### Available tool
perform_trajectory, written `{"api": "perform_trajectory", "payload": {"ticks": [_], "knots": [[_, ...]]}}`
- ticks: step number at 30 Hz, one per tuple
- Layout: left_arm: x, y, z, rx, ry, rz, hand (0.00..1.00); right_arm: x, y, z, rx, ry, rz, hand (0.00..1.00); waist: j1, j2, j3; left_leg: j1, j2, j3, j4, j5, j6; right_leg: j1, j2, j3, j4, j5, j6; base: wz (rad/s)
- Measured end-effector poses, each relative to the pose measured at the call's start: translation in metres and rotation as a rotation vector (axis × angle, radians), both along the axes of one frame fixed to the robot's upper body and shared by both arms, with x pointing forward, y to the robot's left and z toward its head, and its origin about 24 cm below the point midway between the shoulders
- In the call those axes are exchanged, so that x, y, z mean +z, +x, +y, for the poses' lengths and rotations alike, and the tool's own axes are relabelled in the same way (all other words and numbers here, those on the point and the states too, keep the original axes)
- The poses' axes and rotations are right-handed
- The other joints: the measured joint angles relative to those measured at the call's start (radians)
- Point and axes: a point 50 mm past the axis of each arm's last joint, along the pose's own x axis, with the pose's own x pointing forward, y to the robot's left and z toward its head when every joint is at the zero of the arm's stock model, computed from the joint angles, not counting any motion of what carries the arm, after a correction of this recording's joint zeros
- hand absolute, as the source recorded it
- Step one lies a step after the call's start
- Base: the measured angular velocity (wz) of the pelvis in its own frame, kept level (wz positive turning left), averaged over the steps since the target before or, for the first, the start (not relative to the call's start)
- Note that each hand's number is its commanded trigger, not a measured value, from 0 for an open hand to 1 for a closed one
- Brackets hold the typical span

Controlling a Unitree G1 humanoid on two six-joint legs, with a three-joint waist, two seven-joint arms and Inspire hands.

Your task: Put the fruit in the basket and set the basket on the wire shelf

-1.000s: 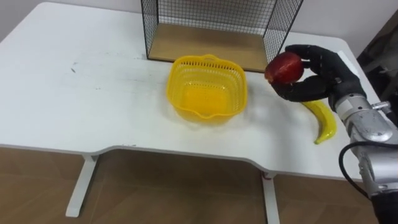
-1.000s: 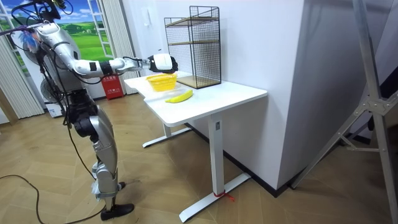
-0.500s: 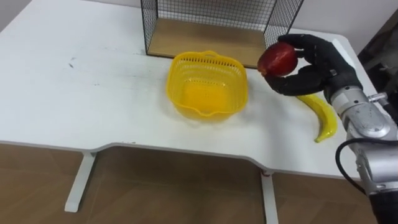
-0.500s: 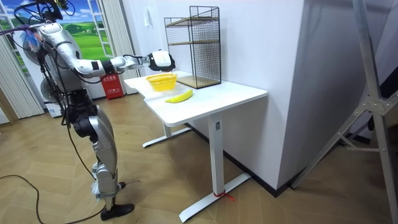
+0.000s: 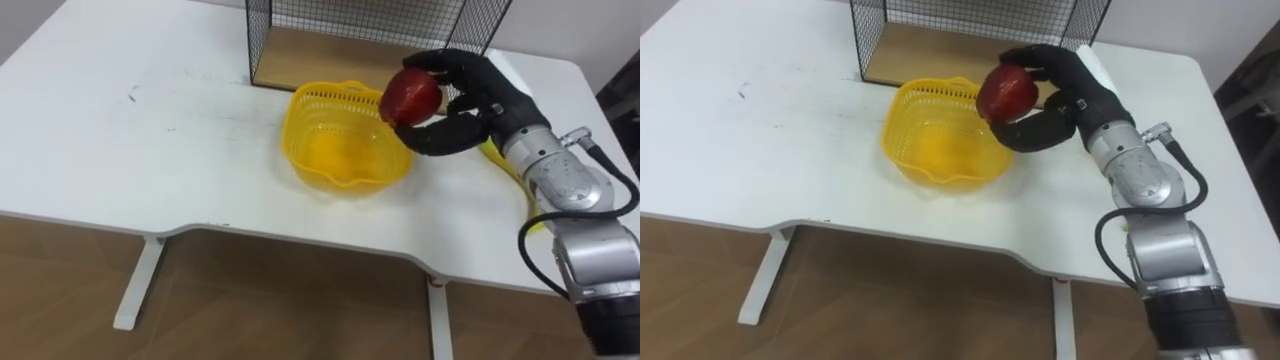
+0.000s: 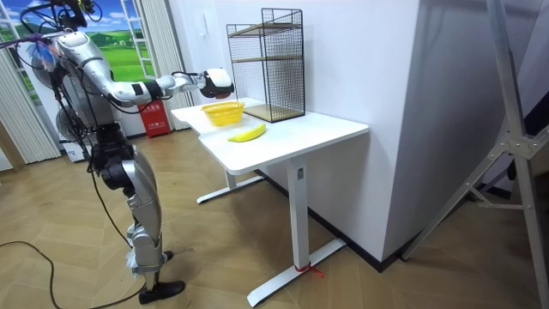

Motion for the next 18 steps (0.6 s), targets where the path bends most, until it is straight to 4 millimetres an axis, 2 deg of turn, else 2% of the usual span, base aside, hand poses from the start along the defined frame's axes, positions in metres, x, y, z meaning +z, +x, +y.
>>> {"api": "perform_trajectory", "payload": {"ticks": [9,18], "knots": [[-0.0013,0.0050,-0.0075,-0.021,-0.042,-0.011,0.00,-0.0016,0.0000,0.0014,0.001,-0.078,0.001,1.00,0.022,0.006,0.0039,-0.002,0.000,-0.002,0.000,0.000,0.000,-0.002,0.000,-0.002,-0.001,0.000,0.000,0.00],[-0.0007,0.0085,-0.0086,-0.029,-0.062,-0.018,0.00,-0.0016,0.0000,0.0014,-0.001,-0.093,-0.001,1.00,0.023,0.005,0.0032,-0.003,-0.001,-0.004,0.000,0.000,0.000,-0.002,-0.001,-0.006,0.001,0.000,0.000,0.00]]}}
